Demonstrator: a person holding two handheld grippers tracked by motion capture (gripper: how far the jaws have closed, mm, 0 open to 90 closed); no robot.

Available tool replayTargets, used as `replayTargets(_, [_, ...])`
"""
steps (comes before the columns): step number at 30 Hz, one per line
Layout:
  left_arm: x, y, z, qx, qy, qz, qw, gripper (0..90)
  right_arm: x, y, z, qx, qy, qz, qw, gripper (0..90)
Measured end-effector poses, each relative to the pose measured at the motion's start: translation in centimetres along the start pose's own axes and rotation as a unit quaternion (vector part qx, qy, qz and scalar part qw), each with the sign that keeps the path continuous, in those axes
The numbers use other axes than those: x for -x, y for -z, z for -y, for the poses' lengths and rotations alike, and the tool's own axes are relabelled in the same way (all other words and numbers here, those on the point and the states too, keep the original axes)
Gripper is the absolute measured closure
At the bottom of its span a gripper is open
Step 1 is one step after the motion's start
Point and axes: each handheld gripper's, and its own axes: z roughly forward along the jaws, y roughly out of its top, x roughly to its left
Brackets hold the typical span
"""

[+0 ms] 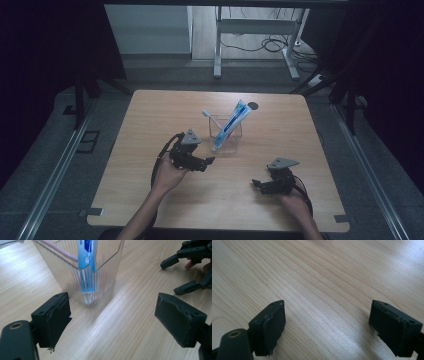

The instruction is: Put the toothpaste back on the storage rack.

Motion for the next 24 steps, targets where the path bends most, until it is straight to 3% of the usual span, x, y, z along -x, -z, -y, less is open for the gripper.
replayTargets(24, [-0.8,2.8,5.3,0.001,0.030,-0.016,0.9994,13.5,-0.1,0.0,0.0,-0.001,-0.001,0.002,1.0000,13.7])
